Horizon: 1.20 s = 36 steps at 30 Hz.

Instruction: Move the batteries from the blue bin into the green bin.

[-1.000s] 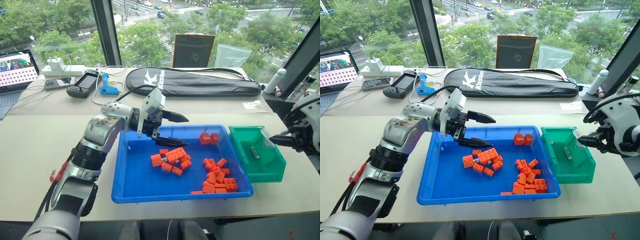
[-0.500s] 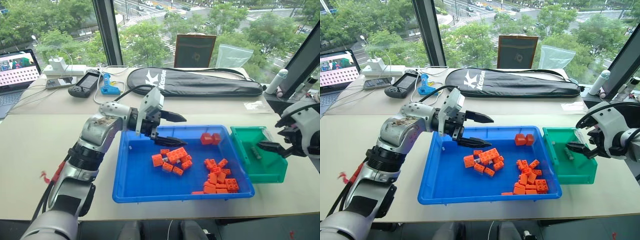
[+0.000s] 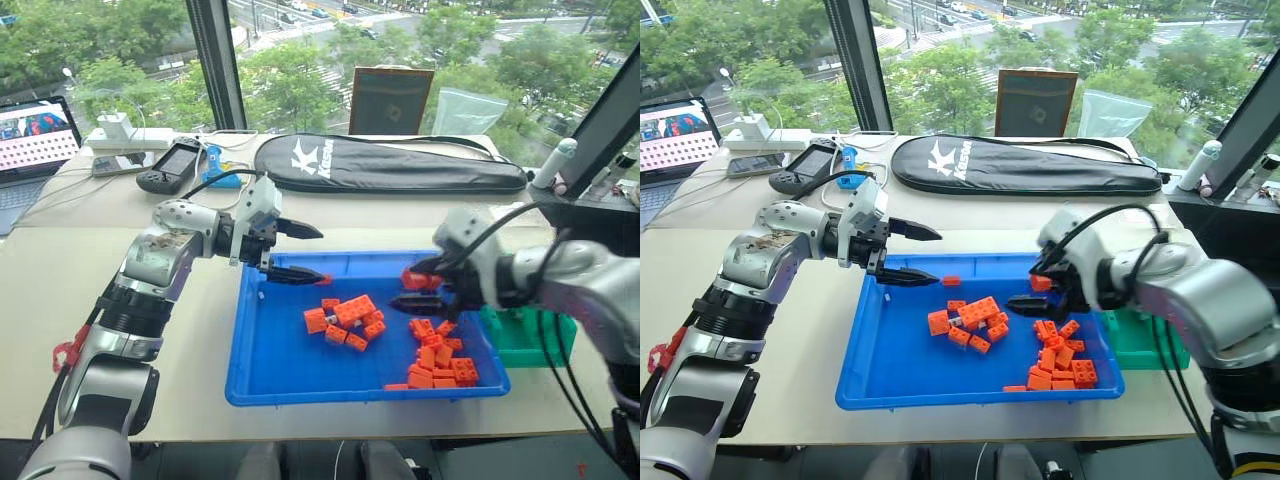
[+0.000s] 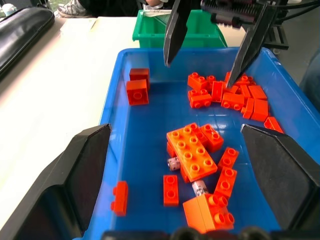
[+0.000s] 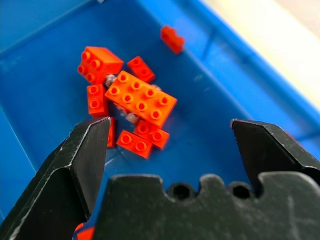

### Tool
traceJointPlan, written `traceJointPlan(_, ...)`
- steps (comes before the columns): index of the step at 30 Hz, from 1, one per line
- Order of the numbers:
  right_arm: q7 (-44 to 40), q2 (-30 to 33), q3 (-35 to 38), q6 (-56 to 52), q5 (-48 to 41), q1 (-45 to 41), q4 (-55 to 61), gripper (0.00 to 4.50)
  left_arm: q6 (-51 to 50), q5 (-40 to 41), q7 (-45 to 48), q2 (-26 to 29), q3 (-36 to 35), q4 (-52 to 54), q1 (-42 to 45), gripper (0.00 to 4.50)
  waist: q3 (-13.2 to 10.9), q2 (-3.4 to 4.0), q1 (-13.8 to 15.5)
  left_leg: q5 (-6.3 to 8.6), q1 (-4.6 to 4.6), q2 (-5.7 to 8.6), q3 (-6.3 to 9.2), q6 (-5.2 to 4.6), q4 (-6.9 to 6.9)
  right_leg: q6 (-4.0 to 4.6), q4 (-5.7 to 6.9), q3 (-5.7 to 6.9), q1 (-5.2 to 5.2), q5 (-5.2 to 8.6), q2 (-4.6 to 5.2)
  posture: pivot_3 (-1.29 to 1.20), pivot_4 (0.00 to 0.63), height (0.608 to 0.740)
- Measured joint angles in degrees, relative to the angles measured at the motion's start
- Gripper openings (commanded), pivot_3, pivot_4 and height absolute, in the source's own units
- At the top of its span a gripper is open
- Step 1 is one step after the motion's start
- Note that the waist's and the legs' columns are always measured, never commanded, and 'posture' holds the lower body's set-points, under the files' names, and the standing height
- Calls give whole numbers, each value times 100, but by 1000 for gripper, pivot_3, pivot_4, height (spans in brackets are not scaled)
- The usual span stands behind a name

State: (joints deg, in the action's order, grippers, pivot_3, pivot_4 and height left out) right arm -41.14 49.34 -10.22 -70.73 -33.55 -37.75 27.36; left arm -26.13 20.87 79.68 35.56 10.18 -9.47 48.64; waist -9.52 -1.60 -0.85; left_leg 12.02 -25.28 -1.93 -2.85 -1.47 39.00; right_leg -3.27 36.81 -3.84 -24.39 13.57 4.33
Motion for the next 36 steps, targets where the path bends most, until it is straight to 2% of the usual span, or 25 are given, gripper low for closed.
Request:
traceJointPlan(4,75,-457,-695,367,439,-142,-448,4483,-34,-20,113,136,8,143,-165,4500,0,0,1,0,1,-1,0,0,2,0,9,0,-2,0,-2,0,150,734)
traceJointPlan(7,59,-568,-895,500,637,-246,-632,4483,-55,-31,126,172,12,224,-183,4500,0,0,7,0,1,-1,1,0,4,0,12,1,-2,0,-3,0,150,734)
traceJointPlan(16,-456,-611,-1569,1327,1250,-323,-1024,4483,-156,-65,78,228,45,367,-266,4500,0,0,6,0,1,-1,0,0,4,0,12,1,-2,0,-4,0,150,734)
traceJointPlan(22,-896,-676,-1709,1855,1546,-414,-1468,4483,-154,-138,37,208,157,419,-406,4500,0,0,6,0,2,-2,0,0,4,0,14,1,-2,0,-5,0,150,734)
traceJointPlan(23,-967,-707,-1724,1930,1620,-431,-1596,4087,-151,-155,21,207,165,426,-408,4500,0,0,7,0,2,-2,0,0,4,0,14,1,-2,0,-6,0,150,734)
traceJointPlan(25,-1040,-738,-1736,1996,1680,-431,-1729,3847,-149,-171,-1,206,171,452,-410,4500,0,0,7,0,2,-2,0,0,4,0,14,1,-2,0,-6,0,150,734)
traceJointPlan(28,-1137,-810,-1738,2041,1773,-431,-1872,2698,-149,-174,-35,164,197,521,-418,4500,0,0,7,0,2,-2,0,0,4,0,15,1,-2,0,-5,0,150,734)
traceJointPlan(29,-1154,-822,-1738,2041,1778,-431,-1879,2510,-149,-174,-37,153,203,534,-427,4500,0,0,7,0,2,-2,0,0,4,0,15,1,-2,0,-5,0,150,734)
traceJointPlan(32,-1252,-825,-1734,2041,1824,-431,-1878,1428,-149,-174,-44,137,208,546,-443,4500,0,0,6,0,2,-2,1,0,4,0,15,1,-2,0,-5,0,150,734)
traceJointPlan(36,-1312,-822,-1566,2033,1818,-431,-1800,1408,-144,-176,-44,131,211,546,-443,4500,0,0,6,0,2,-2,1,0,4,0,15,1,-2,0,-5,0,150,734)
